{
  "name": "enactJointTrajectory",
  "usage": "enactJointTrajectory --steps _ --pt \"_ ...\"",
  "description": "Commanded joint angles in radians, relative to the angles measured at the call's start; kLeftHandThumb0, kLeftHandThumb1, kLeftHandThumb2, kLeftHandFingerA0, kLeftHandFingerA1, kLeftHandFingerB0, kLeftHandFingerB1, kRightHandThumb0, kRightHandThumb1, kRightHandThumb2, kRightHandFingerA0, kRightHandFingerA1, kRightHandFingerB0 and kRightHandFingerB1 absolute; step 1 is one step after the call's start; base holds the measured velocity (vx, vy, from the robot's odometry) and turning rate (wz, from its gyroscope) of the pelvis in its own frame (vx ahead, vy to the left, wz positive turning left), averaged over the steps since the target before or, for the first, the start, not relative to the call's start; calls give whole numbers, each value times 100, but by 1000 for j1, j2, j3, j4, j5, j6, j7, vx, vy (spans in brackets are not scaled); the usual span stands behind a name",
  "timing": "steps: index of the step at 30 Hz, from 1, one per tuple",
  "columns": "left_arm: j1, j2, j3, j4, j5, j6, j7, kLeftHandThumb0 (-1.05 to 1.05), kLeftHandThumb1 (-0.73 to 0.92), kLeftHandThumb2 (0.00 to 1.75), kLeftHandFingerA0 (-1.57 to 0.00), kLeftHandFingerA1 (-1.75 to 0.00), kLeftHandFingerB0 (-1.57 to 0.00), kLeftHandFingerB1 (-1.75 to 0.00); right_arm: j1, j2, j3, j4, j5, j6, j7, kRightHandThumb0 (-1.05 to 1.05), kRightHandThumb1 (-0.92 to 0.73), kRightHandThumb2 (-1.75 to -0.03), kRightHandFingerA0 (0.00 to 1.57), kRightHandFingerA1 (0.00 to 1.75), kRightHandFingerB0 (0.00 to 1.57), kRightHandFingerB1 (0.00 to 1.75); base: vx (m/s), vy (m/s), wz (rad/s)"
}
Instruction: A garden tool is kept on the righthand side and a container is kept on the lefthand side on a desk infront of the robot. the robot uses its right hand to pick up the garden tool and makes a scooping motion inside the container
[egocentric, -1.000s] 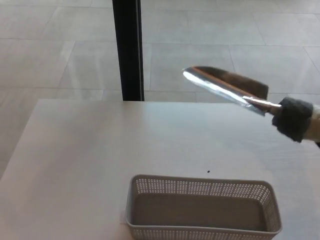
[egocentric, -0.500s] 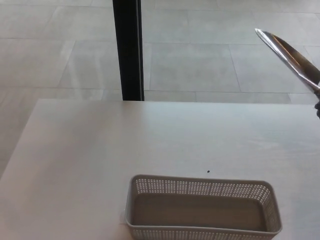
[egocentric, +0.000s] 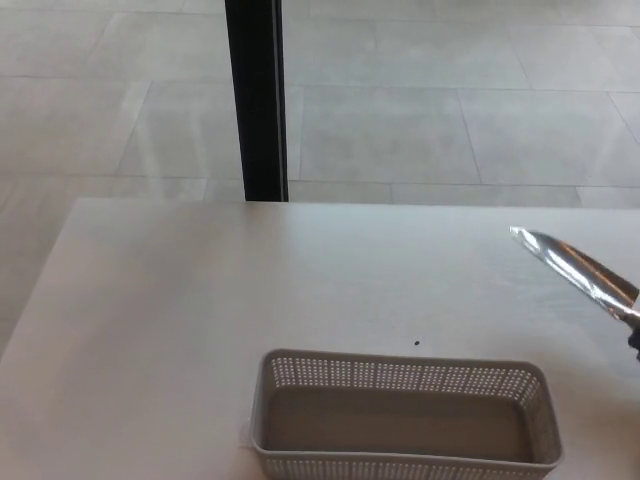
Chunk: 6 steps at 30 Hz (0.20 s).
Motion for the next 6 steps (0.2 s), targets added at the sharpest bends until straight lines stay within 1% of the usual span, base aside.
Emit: enactJointTrajectory --steps 1,2,3,4,5,6 --pt "9 10 4 -2 -8 -9 -4 -52 66 59 -49 -56 -47 -45 53 -115 164 108 -132 -130 -184 -30 -71 -68 85 163 80 110 0 0 0" --pt "6 9 7 1 -9 -4 4 -54 64 59 -48 -55 -48 -44 59 -131 207 113 -155 -123 -171 -35 -72 -68 83 159 78 80 0 0 0" --pt "7 9 8 2 -10 -5 4 -54 64 59 -48 -55 -48 -44 58 -139 230 117 -157 -115 -164 -35 -72 -68 83 159 78 80 0 0 0" --pt "3 8 10 2 -11 -4 5 -54 64 59 -46 -54 -45 -44 50 -148 257 122 -160 -102 -150 -39 -73 -66 83 150 75 60 0 0 0" --pt "3 7 13 2 -14 -5 6 -54 63 59 -46 -53 -46 -44 47 -159 285 124 -162 -95 -143 -39 -71 -63 86 140 74 55 0 0 0" --pt "3 7 13 2 -14 -5 6 -54 63 59 -46 -53 -46 -44 47 -159 285 124 -162 -95 -143 -39 -71 -63 86 140 74 55 0 0 0"
